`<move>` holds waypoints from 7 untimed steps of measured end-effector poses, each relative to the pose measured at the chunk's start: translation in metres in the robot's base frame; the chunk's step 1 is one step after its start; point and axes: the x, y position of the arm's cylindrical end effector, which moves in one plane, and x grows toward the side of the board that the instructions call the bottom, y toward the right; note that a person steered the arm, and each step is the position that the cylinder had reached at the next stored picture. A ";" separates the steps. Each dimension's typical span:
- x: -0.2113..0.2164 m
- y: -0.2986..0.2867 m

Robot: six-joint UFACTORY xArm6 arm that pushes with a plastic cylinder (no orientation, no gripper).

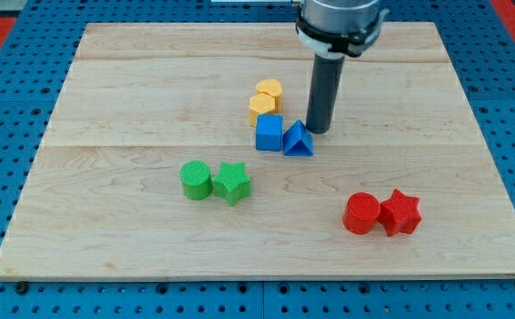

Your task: Move the blue cube closer to the yellow heart

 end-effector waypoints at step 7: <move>0.049 -0.108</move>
